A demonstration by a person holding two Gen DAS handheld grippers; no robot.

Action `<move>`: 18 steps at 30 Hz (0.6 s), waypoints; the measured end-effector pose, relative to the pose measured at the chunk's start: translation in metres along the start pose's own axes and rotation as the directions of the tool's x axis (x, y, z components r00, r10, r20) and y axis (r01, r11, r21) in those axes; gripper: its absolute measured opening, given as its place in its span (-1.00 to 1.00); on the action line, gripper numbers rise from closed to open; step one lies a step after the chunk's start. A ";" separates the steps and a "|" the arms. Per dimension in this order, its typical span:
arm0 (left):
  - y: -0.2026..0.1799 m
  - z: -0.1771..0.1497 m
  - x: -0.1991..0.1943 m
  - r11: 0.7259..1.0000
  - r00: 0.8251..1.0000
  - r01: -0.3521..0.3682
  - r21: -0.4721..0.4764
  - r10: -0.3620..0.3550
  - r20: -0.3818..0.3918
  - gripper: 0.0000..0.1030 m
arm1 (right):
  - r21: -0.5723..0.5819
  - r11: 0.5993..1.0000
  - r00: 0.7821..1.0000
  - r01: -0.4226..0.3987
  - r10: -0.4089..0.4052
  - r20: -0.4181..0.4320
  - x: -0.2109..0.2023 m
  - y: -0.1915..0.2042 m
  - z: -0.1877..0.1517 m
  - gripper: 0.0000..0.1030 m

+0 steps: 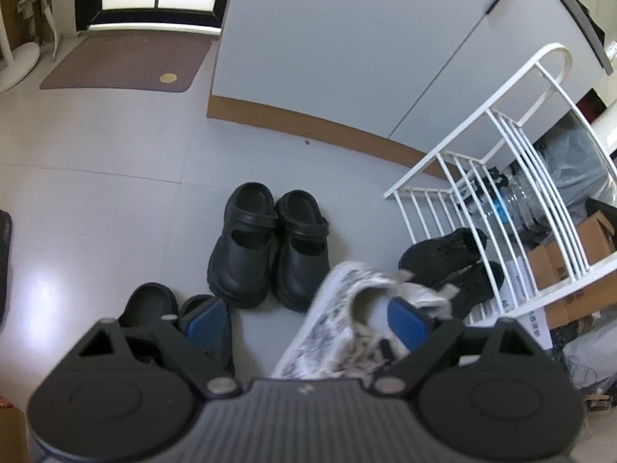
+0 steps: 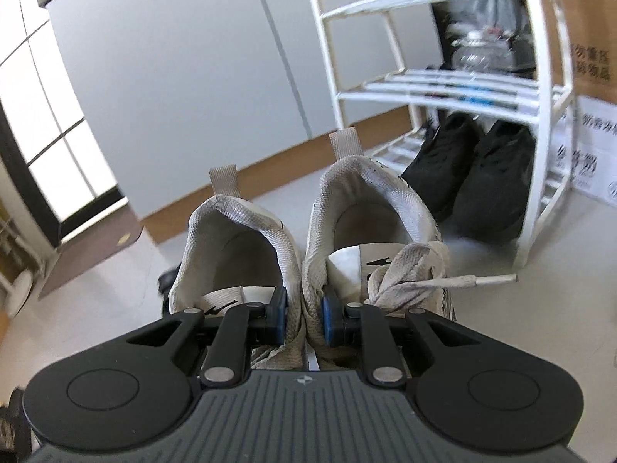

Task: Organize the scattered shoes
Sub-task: 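Lift the white sneaker pair with the right tool toward the white rack, then push the white sneakers onto the rack shelf above the black sneakers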

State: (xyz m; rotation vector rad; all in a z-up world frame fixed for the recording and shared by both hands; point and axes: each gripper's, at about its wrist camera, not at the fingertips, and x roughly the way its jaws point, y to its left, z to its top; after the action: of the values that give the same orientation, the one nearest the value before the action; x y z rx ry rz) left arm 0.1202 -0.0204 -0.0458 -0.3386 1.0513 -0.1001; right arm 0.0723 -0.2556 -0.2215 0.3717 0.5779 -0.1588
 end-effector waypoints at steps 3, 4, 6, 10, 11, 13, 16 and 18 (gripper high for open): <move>0.002 0.000 -0.003 1.000 1.000 -0.004 -0.005 0.005 0.012 0.79 | 0.029 0.999 0.999 0.032 -0.032 0.024 -0.002 -0.005 0.018 -0.62; 0.002 0.000 -0.004 1.000 1.000 -0.005 -0.006 0.005 0.014 0.79 | 0.040 0.998 0.999 0.041 -0.042 0.029 -0.003 -0.007 0.025 -0.62; 0.003 0.000 -0.006 1.000 1.000 -0.005 -0.007 0.005 0.018 0.80 | 0.052 0.997 0.998 0.052 -0.053 0.028 -0.003 -0.010 0.036 -0.62; 0.004 -0.001 -0.009 1.000 1.000 -0.006 -0.010 0.006 0.025 0.79 | 0.052 0.997 0.998 0.058 -0.059 0.028 0.004 -0.017 0.053 -0.62; 0.005 -0.001 -0.010 1.000 1.000 -0.006 -0.011 0.007 0.027 0.79 | 0.055 0.997 0.998 0.060 -0.061 0.032 0.006 -0.020 0.058 -0.62; 0.006 -0.001 -0.012 1.000 0.999 -0.007 -0.012 0.007 0.031 0.79 | 0.065 0.995 0.996 0.075 -0.077 0.039 0.011 -0.024 0.067 -0.62; 0.006 -0.001 -0.014 1.000 0.999 -0.006 -0.015 0.007 0.035 0.79 | 0.077 0.993 0.995 0.090 -0.094 0.040 0.014 -0.027 0.079 -0.62; 0.005 -0.001 -0.012 1.000 1.000 0.003 -0.022 -0.002 0.027 0.79 | 0.095 0.991 0.994 0.098 -0.102 0.046 0.019 -0.031 0.089 -0.62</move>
State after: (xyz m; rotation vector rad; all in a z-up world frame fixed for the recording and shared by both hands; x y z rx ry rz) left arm 0.1128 -0.0134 -0.0378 -0.3602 1.0256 -0.0859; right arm 0.1257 -0.3191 -0.1724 0.4273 0.5405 -0.2914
